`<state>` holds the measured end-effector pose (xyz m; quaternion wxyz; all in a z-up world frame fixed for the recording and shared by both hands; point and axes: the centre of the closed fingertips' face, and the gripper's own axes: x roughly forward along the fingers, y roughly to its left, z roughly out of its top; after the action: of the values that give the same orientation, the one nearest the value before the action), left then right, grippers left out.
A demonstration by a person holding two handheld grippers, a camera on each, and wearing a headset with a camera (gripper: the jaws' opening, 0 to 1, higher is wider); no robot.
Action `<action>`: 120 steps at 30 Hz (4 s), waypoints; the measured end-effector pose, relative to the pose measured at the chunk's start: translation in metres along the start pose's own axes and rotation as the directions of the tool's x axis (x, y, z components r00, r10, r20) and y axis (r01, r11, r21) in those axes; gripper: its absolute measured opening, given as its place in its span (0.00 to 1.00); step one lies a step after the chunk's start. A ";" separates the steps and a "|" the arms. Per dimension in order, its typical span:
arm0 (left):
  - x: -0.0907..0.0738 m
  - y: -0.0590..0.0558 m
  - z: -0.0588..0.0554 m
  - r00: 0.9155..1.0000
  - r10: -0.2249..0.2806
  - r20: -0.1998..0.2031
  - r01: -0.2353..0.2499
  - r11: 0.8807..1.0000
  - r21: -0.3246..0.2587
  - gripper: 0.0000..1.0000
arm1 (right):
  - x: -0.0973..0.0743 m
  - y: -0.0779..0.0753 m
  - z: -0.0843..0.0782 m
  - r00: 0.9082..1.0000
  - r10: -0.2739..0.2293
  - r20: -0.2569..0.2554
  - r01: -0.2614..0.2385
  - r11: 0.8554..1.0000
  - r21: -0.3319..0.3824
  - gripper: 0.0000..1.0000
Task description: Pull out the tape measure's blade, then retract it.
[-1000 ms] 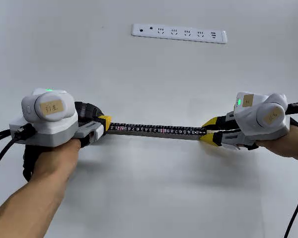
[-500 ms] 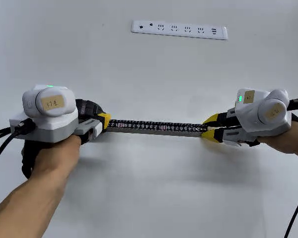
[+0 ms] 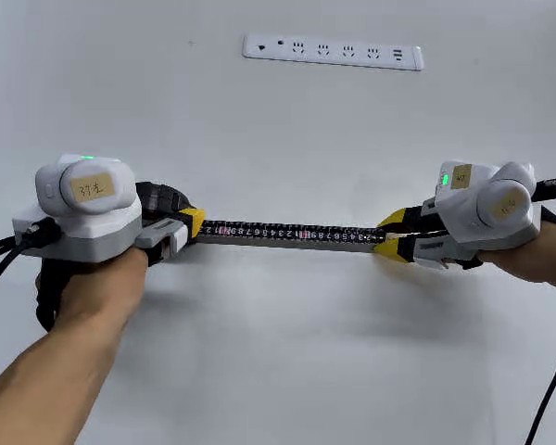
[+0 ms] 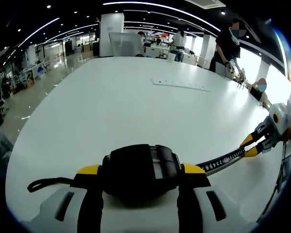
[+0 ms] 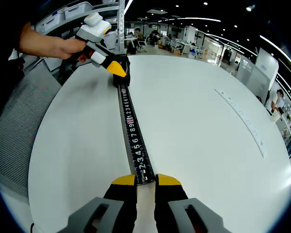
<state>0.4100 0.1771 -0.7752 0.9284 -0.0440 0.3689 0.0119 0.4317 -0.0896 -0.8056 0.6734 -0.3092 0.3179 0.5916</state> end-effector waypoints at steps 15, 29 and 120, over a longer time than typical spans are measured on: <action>0.000 0.001 0.000 1.000 -0.013 -0.004 0.013 1.000 -0.011 0.56 | 0.000 0.000 0.002 1.000 0.004 -0.003 -0.004 1.000 0.005 0.09; 0.000 0.001 0.000 1.000 -0.022 -0.004 0.022 1.000 -0.015 0.57 | 0.008 0.003 0.012 1.000 0.017 0.005 -0.017 1.000 0.002 0.09; 0.000 0.001 -0.001 0.998 -0.058 -0.022 0.058 0.998 -0.023 0.58 | 0.061 0.025 0.080 0.995 0.074 0.065 -0.074 0.997 0.000 0.10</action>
<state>0.4089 0.1776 -0.7760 0.9234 -0.0653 0.3780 -0.0113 0.4174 0.0132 -0.8061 0.6615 -0.2770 0.3076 0.6254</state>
